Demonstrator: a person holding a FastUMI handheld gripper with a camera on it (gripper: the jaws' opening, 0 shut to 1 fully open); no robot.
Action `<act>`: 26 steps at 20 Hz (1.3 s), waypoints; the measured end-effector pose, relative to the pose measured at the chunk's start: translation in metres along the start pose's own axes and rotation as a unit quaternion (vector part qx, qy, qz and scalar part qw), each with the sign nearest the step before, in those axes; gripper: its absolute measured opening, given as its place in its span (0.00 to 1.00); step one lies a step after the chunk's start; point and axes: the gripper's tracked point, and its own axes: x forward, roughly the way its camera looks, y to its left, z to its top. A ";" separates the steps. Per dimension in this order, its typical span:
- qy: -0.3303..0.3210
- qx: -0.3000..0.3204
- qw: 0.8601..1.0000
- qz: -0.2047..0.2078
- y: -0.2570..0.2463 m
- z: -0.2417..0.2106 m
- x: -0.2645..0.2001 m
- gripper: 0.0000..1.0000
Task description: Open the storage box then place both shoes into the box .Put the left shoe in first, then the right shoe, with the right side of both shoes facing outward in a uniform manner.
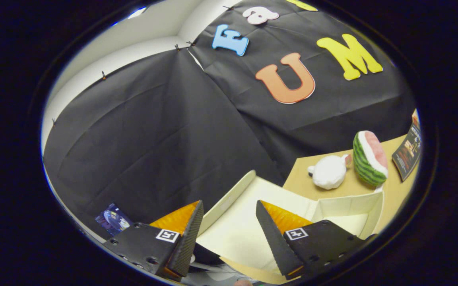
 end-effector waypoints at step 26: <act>-0.025 -0.051 0.932 -0.357 -0.382 -0.020 -0.318 0.96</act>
